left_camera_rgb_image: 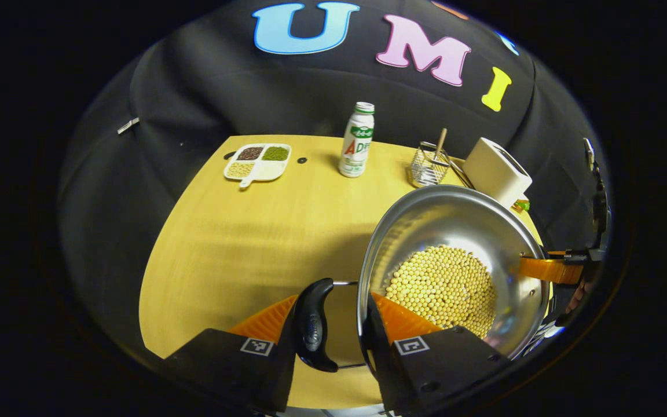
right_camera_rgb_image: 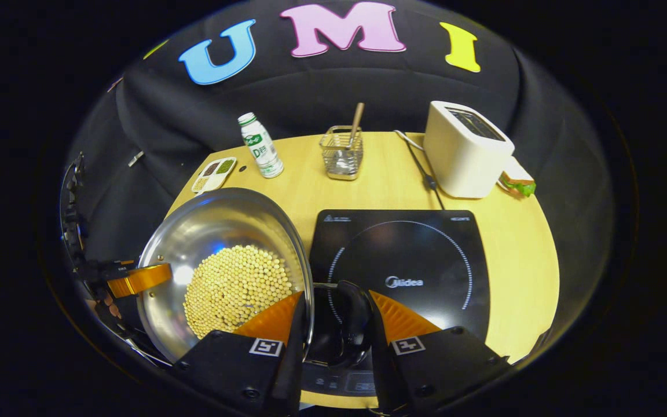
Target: First push the handle of the pot to place it horizontally, then grasp the pot with both hands and set it on the induction cooktop.
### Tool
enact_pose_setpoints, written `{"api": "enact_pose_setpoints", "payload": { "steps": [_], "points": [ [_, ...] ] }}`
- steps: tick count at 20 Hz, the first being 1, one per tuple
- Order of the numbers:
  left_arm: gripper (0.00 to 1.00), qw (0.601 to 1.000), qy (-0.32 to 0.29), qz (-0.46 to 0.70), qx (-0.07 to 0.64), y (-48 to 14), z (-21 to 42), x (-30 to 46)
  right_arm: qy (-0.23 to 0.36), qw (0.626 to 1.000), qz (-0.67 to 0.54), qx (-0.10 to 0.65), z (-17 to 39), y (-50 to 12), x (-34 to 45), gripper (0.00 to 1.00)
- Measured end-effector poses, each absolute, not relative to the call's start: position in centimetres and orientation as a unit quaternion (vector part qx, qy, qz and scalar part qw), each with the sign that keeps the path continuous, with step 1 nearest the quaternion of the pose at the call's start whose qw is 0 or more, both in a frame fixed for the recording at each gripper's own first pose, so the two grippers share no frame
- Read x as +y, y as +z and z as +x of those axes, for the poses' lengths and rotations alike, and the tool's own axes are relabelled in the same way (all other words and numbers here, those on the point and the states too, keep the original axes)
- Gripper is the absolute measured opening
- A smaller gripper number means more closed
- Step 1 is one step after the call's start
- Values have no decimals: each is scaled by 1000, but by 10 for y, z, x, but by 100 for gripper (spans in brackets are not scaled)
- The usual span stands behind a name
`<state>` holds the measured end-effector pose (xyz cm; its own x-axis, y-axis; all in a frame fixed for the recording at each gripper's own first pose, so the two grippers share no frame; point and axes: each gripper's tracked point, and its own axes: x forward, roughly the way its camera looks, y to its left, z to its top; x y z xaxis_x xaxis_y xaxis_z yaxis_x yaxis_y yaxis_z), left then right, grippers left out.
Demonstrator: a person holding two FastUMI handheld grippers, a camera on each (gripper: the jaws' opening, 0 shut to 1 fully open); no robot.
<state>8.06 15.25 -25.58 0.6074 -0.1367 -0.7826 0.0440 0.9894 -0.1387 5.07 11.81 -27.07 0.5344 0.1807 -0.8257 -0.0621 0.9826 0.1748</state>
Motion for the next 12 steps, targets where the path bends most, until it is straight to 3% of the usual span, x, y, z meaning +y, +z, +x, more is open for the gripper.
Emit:
{"api": "enact_pose_setpoints", "payload": {
  "steps": [9,10,12],
  "points": [
    [61,896,-84,-51,434,-248,103,47,40,881,66,467,61,-264,13,53],
    [61,896,-86,-50,434,-249,107,37,37,881,66,467,63,-266,3,48],
    [61,894,-90,-49,435,-253,113,18,35,881,64,468,67,-271,-15,53]
  ]
}}
